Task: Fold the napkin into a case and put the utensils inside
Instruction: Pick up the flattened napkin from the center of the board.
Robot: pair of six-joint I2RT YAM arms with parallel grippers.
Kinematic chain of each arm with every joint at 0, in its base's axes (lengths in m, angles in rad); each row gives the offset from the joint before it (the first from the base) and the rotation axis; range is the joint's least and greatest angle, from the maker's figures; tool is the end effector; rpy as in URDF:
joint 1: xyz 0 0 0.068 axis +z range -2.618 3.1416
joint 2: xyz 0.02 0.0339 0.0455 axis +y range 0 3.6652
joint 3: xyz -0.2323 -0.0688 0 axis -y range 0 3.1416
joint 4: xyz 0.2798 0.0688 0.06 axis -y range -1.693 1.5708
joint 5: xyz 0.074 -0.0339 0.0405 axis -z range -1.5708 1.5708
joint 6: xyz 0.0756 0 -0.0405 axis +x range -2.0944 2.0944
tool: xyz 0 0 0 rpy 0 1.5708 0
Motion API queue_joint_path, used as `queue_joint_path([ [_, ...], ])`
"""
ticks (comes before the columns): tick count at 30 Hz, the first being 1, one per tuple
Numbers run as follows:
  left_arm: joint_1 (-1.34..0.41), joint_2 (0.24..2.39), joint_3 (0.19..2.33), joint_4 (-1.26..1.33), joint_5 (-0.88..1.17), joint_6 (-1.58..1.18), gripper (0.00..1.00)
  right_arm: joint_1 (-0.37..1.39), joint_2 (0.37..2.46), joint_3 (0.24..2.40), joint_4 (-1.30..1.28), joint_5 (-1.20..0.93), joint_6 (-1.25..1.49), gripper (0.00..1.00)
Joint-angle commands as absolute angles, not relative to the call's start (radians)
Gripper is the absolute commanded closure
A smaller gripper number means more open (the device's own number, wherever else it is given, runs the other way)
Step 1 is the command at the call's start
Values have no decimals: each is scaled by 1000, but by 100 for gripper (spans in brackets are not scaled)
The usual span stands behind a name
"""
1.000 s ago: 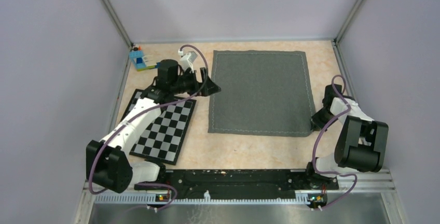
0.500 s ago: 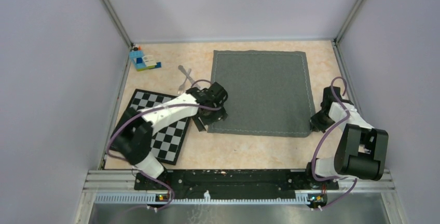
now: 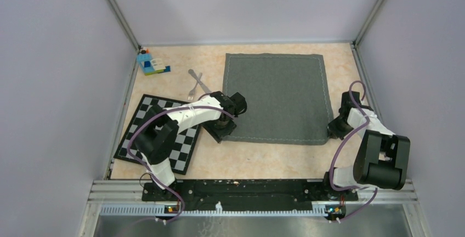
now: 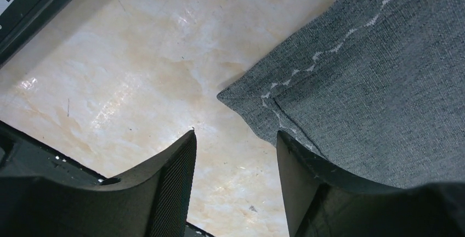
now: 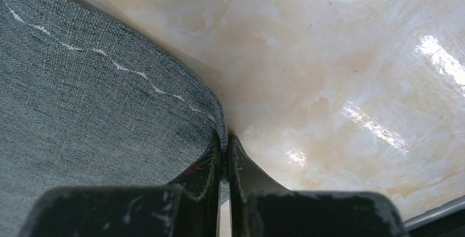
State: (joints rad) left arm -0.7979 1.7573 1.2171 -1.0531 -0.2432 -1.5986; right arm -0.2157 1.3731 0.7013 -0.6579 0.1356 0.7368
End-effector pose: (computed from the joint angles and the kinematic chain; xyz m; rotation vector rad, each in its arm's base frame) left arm 0.2438 -0.2239 0.1020 -1.1339 2.6897 0.1604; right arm 0.2579 -0.0670 0.0695 1.3379 2.5420 -0.0988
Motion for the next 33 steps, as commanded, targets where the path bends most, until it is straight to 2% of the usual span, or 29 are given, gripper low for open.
queue_joint_path([
  [1,-801,1772,1233,-1081,-281,-1649,41,-209,1400,681,-599,92,735,100],
  [4,-801,1782,1215,-1045,-287,-1637,46,-208,1408,681,-595,89,731,100],
  [11,-798,1793,1212,-981,-322,-1593,38,-207,1390,684,-602,98,726,100],
  [26,-742,1824,1074,-883,-245,-1610,43,-209,1392,695,-617,118,729,100],
  [28,-738,1829,1060,-859,-242,-1605,47,-208,1387,692,-619,118,730,100],
  [33,-732,1794,1020,-801,-269,-1584,71,-208,1355,691,-625,107,723,100],
])
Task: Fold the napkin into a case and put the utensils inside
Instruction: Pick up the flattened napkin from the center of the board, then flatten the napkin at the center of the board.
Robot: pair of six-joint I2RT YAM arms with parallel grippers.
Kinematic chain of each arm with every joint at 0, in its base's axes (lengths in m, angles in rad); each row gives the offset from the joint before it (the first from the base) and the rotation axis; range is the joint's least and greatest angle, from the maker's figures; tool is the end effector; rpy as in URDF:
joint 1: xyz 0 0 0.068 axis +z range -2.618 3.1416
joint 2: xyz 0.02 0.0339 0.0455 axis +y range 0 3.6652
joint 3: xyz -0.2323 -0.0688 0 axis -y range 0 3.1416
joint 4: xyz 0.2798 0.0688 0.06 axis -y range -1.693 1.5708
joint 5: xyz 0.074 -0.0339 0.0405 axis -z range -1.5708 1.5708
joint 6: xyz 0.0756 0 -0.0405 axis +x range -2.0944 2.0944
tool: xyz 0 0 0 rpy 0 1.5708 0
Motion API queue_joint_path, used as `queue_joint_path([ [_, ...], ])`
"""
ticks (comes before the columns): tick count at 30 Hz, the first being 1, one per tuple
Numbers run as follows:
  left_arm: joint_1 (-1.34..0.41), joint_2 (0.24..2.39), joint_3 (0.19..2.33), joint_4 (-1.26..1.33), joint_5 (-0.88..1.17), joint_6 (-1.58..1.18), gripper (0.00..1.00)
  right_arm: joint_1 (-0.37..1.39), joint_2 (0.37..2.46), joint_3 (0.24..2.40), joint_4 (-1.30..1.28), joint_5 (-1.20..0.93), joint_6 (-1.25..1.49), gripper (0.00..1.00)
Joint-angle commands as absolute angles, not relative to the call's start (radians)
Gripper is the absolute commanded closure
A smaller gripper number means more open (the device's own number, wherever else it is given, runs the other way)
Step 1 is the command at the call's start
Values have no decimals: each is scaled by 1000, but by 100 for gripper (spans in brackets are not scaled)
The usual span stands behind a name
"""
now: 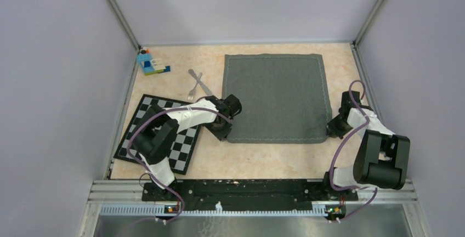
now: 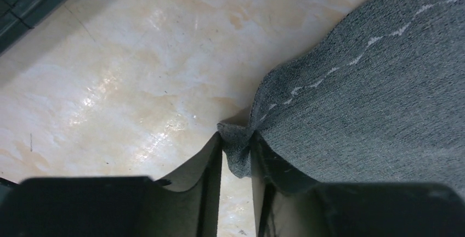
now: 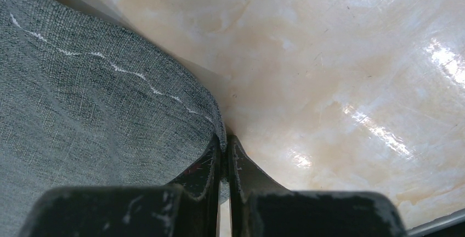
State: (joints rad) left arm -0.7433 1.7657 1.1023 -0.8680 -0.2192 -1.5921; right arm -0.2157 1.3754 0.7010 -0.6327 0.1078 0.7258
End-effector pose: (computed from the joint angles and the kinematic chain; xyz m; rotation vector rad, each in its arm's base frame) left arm 0.2528 -0.2100 0.0687 -1.2097 2.6617 0.0732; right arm 0.2618 -0.0657 0.0695 1.3150 2.5388 -0.0536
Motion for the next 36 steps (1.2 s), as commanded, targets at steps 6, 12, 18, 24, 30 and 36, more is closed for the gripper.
queue_joint_path([
  [6,-732,1638,1024,-744,-310,-1463,100,-207,1188,719,-696,113,673,100],
  [12,-738,1348,1120,-707,-254,-1196,100,-207,811,866,-832,-20,573,100],
  [18,-741,981,1157,-444,-49,-931,100,-158,647,1288,-1003,-43,550,100],
  [24,-741,814,1289,-247,66,-766,100,-105,733,1730,-1082,48,535,100],
  [30,-742,949,1447,-236,-22,-673,100,-95,857,1806,-1002,56,527,100],
  [36,-698,1146,1450,-249,-343,-684,100,-95,996,1562,-725,16,549,100],
])
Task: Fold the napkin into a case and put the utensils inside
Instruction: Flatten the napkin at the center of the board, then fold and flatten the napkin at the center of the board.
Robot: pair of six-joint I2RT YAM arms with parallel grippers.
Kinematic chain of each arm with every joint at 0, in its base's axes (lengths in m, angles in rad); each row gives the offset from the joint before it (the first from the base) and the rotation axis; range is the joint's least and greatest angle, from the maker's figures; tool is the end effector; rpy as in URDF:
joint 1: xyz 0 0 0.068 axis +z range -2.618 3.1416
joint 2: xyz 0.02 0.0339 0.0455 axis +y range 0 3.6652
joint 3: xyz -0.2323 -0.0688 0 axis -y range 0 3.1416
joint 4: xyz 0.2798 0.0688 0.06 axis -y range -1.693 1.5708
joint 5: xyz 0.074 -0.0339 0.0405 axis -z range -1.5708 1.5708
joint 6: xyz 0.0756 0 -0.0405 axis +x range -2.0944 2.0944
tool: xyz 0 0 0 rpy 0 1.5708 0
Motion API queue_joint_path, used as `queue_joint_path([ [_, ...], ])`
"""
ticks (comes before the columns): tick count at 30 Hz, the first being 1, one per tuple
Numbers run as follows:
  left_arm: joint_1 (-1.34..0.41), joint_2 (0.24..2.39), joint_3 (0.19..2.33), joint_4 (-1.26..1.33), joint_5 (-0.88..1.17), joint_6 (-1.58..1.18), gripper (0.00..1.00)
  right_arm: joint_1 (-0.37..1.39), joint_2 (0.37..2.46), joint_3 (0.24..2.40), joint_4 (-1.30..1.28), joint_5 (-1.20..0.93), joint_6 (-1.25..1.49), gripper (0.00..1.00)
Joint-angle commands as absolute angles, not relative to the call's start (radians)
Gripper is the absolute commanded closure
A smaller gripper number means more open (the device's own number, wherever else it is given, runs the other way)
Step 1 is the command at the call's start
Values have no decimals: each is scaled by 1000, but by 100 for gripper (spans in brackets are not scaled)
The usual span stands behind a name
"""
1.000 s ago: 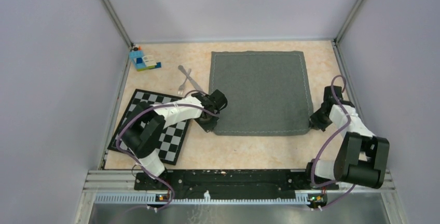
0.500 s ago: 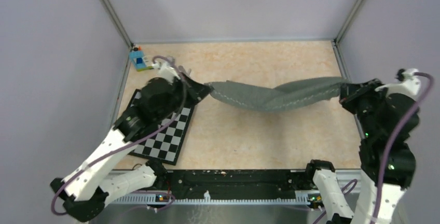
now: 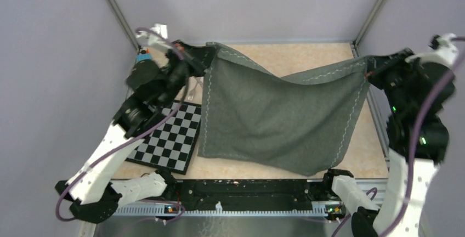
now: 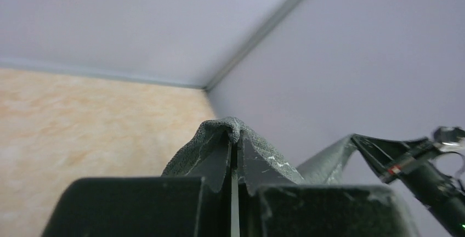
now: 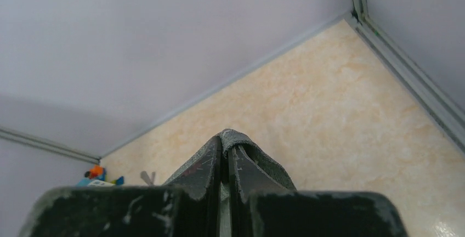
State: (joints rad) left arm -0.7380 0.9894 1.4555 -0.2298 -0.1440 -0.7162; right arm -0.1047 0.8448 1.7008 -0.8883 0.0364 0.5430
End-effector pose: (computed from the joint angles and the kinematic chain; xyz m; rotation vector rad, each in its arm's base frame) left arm 0.1997 -0.1670 0.5218 -0.1147 1.4235 -1.1233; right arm 0.1522 -0.0188 0.5330 0.5398 1.5187 0.3106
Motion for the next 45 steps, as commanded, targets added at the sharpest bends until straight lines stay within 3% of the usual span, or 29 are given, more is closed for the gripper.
queue_joint_path([
  [1,-665,1184,1448,-243,-317,-692,100,-95,1032,1525,-688,16,552,100],
  [8,-435,1521,1365,64,-81,-725,100,-101,1350,1374,-392,-18,467,100],
  [15,-347,1908,1422,437,189,-786,100,-126,1822,1637,-323,-204,421,100],
  [21,-324,2113,1592,454,309,-782,100,-151,2077,1847,-379,-298,389,100],
  [30,-308,2037,1521,314,362,-758,100,-195,2077,1836,-480,-404,386,100],
  [36,-311,1861,1393,80,500,-778,100,-195,1879,1613,-567,-271,370,100],
  [45,-348,1602,1001,69,637,-834,100,-195,1628,1256,-583,-120,339,100],
])
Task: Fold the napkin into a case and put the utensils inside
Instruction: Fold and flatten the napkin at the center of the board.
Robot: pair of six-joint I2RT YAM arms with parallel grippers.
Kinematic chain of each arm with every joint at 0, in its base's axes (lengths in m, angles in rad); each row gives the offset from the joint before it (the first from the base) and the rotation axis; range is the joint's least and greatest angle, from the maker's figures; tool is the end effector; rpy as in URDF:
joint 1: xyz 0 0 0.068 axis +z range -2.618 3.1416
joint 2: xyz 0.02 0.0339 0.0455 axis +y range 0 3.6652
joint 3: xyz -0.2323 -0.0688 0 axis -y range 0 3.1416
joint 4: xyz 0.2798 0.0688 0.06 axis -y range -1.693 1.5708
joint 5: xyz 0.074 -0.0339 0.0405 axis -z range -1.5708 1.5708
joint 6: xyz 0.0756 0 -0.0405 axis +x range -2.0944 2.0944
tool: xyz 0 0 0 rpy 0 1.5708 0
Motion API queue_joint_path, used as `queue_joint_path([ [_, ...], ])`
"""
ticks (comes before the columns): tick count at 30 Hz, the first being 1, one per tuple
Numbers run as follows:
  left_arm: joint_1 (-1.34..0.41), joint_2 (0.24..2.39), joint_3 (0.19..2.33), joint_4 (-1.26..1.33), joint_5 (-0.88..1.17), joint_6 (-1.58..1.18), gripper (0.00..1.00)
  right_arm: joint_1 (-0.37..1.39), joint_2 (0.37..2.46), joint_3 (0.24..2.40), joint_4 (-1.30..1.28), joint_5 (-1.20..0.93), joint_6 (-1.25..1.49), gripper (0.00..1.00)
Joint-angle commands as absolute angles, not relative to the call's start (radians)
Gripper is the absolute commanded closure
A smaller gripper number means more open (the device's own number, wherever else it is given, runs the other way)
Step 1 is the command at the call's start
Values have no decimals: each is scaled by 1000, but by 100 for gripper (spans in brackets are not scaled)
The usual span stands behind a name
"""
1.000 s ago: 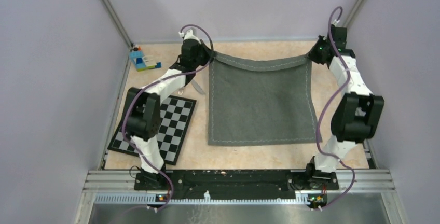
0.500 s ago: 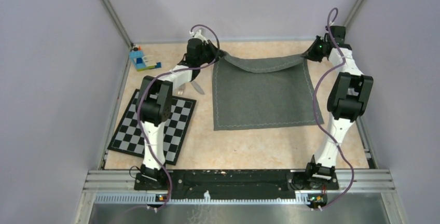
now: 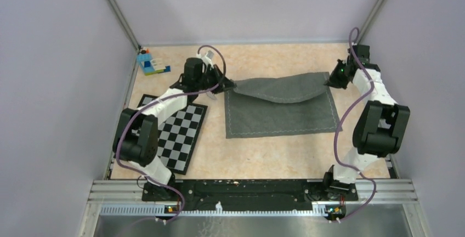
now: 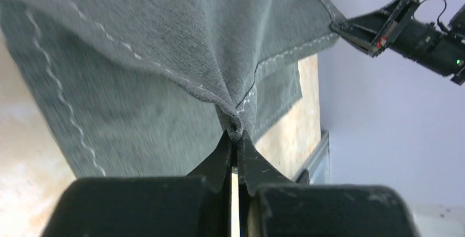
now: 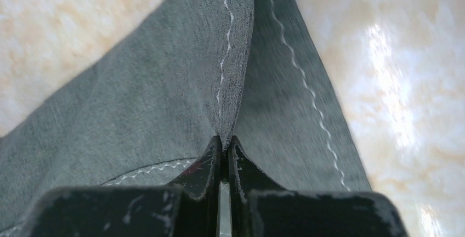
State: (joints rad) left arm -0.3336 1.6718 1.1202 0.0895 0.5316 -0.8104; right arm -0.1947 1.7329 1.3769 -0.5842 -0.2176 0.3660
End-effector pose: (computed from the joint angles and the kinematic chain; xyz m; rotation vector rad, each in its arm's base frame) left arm 0.4011 -0.1795 0.1870 -0.1571 2.1960 -1.2245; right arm 0.4229 -0.0668 0.1821 0.6088 2.4375 0.3433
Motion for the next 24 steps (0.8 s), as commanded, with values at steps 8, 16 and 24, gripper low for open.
queue_joint_path([
  [8,-424,1483,776,99,641,-840,100,-213,1405,991,-499,-4,345,100],
  [16,-448,1389,653,98,583,-828,100,-226,1318,904,-490,36,328,100],
  [24,-459,1432,642,98,564,-806,100,-227,1355,864,-455,22,338,100],
])
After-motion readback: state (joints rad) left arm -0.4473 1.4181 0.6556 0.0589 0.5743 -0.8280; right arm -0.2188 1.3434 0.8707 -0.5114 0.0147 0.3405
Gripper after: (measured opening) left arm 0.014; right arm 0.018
